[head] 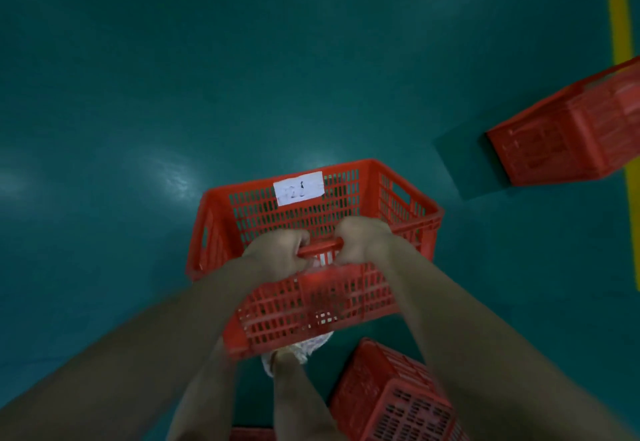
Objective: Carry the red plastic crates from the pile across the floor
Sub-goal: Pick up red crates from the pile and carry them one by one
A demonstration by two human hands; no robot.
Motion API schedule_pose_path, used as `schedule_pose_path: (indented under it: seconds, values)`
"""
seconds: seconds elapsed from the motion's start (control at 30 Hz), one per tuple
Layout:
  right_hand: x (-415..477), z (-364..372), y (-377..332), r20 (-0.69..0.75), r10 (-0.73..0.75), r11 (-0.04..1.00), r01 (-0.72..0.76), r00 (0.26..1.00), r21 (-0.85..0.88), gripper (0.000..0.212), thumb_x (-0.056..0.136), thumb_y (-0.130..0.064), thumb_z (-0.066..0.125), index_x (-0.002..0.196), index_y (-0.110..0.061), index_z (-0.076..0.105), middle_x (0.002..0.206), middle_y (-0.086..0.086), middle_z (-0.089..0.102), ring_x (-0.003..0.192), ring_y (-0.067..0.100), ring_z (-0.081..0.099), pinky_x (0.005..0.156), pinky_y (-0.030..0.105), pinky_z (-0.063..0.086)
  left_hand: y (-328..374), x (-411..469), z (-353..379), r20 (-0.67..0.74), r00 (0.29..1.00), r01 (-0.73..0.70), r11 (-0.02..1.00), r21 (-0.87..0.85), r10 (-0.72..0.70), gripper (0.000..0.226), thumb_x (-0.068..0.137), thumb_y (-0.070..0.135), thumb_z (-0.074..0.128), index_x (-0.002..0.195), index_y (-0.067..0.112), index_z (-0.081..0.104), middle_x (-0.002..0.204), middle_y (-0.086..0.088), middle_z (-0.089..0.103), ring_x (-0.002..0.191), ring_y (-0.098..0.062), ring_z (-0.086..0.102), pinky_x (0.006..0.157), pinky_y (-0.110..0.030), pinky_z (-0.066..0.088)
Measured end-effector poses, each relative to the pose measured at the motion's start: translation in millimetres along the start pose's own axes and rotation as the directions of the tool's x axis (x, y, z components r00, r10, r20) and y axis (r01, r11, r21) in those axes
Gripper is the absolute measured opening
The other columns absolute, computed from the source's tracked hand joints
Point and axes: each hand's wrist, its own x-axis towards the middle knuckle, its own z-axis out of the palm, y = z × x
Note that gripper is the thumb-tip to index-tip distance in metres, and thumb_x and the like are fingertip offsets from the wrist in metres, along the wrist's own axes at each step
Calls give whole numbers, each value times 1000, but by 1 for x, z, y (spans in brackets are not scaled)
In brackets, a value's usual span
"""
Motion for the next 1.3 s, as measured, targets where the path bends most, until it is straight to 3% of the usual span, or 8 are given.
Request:
schedule_pose_path:
  seconds: [0.1, 0.23, 0.37, 0.57, 0.73, 0.97, 1.2, 1.3]
  values:
    - [-34, -44, -45, 24, -86, 994, 88, 996, -60, 31, 72, -33, 77, 99, -20, 68, 84, -5, 59, 93, 20, 64, 69, 24, 41, -1, -40, -66, -9, 1000, -26, 998, 54, 26, 33, 81, 50, 69, 79, 24, 48, 69, 9, 52, 73, -17, 54, 61, -28, 34]
    - [-83, -102, -105, 15, -147, 987, 147, 989, -67, 40, 72, -36, 79, 104, -14, 69, 90, -1, 64, 85, 18, 61, 73, 24, 46, 0, -108, -155, -16, 998, -54, 995, 83, 56, 37, 82, 48, 69, 72, 23, 44, 67, 8, 52, 72, -18, 55, 59, -30, 35]
    - [-121, -157, -175, 66, -198, 978, 202, 978, -53, 30, 77, -28, 79, 100, -12, 68, 92, 3, 71, 84, 19, 66, 82, 28, 52, -3, -184, -240, -78, 995, -55, 991, 120, 64, 35, 83, 46, 69, 75, 20, 47, 68, 7, 54, 69, -17, 53, 55, -30, 32]
    - [-173, -223, -309, 97, -301, 912, 316, 949, -261, 44, 78, -35, 78, 113, -13, 64, 109, 0, 66, 102, 21, 63, 95, 34, 51, -39, -296, -340, -126, 992, 49, 989, 137, -32, 38, 83, 42, 72, 88, 8, 57, 85, -9, 63, 78, -26, 57, 59, -31, 35]
    - [-213, -260, -423, 63, -446, 801, 430, 893, -417, 43, 81, -31, 76, 115, -9, 65, 114, 5, 67, 104, 22, 63, 92, 31, 50, -84, -383, -403, -160, 961, 238, 969, 60, -226, 33, 76, 41, 78, 81, 19, 54, 76, 7, 58, 78, -19, 57, 65, -29, 44]
    - [-252, -300, -554, 64, -616, 588, 513, 785, -625, 35, 83, -30, 73, 110, -10, 67, 109, 5, 69, 101, 23, 65, 85, 30, 51, -132, -478, -457, -320, 876, 365, 930, -49, -360, 36, 82, 41, 71, 101, 11, 67, 90, 0, 64, 90, -25, 64, 80, -32, 51]
    - [-274, -351, -693, 172, -725, 351, 573, 667, -741, 12, 82, -22, 73, 86, -15, 64, 80, 3, 66, 75, 21, 66, 69, 32, 56, -179, -555, -517, -506, 702, 468, 860, -205, -502, 28, 86, 35, 68, 100, 11, 67, 102, -6, 68, 95, -25, 63, 79, -30, 49]
    - [-284, -371, -748, 211, -745, 292, 594, 633, -749, 11, 85, -15, 70, 92, -11, 62, 80, 6, 67, 62, 20, 64, 58, 31, 56, -205, -581, -544, -542, 617, 515, 814, -270, -570, 27, 85, 38, 69, 95, 13, 66, 97, -5, 68, 91, -25, 65, 82, -36, 54]
